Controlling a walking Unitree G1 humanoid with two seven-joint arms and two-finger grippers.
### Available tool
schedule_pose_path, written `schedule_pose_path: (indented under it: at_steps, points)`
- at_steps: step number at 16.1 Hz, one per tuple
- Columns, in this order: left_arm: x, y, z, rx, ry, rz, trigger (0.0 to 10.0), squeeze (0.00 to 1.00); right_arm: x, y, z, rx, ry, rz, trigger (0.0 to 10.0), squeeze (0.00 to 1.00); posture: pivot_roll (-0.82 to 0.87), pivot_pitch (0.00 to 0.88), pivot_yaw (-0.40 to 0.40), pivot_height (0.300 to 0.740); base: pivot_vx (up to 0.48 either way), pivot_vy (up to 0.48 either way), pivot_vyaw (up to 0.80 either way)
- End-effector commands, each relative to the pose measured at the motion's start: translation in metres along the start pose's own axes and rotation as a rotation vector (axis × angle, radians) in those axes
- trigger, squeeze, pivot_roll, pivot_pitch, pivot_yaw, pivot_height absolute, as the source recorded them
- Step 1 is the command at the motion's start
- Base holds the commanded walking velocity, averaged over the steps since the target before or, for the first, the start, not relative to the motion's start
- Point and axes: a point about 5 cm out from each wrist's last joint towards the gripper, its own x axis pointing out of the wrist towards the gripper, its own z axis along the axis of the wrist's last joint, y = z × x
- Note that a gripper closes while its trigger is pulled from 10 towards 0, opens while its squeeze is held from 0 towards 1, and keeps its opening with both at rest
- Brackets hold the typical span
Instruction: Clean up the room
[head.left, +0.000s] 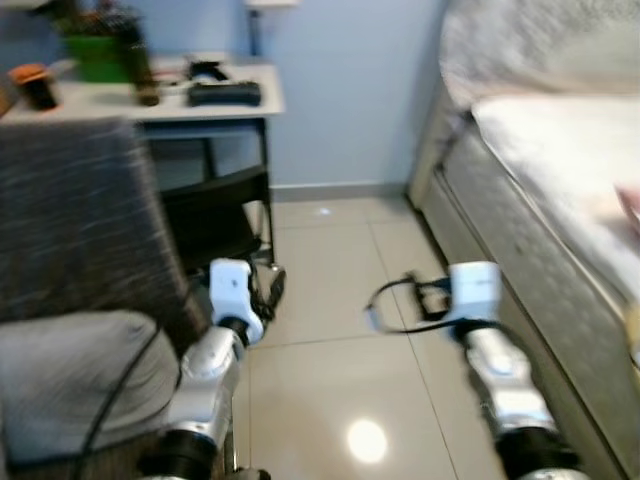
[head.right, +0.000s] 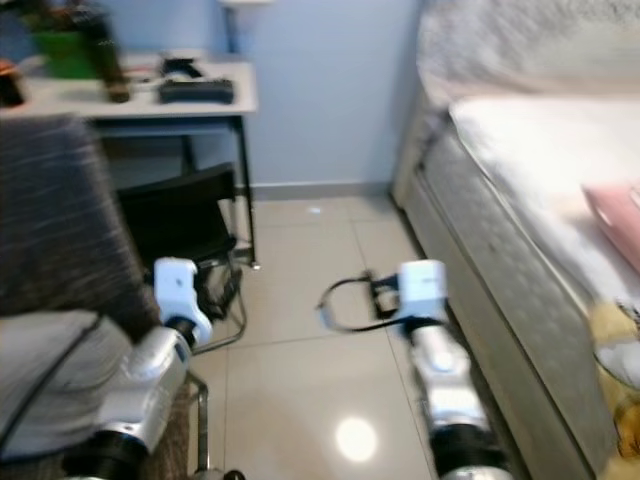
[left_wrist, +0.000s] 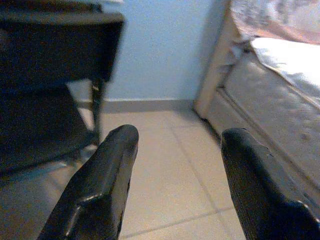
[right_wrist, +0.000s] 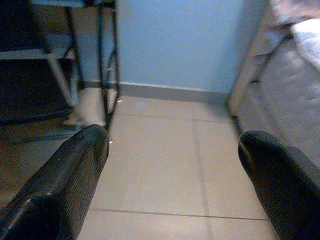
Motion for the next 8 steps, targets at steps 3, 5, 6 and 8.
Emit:
schedule_pose_path:
  at_steps: [3,5,6,8]
  points:
    - [0.01,0.0,0.016,0.091,-0.038,-0.055,10.0,0.0,0.003,0.009,0.001,0.0,0.008,0.021,10.0,0.0,-0.1,0.0,0.002,0.74,0.14,0.0,-0.22]
    - [0.016,-0.01,0.019,0.077,-0.032,-0.086,10.0,0.0,0.0,0.007,-0.001,-0.013,-0.002,0.014,10.0,0.0,-0.12,0.0,0.017,0.74,0.45,0.0,-0.62]
    - [0.017,-0.011,0.018,0.071,-0.034,-0.093,10.0,0.0,-0.001,0.006,-0.002,0.012,0.0,0.021,10.0,0.0,-0.13,0.0,0.022,0.74,0.48,0.0,-0.61]
    - [0.02,-0.01,0.019,0.066,-0.026,-0.089,10.0,0.0,-0.001,0.005,-0.001,0.01,-0.008,0.011,10.0,0.0,-0.14,0.0,0.029,0.74,0.456,0.0,-0.61]
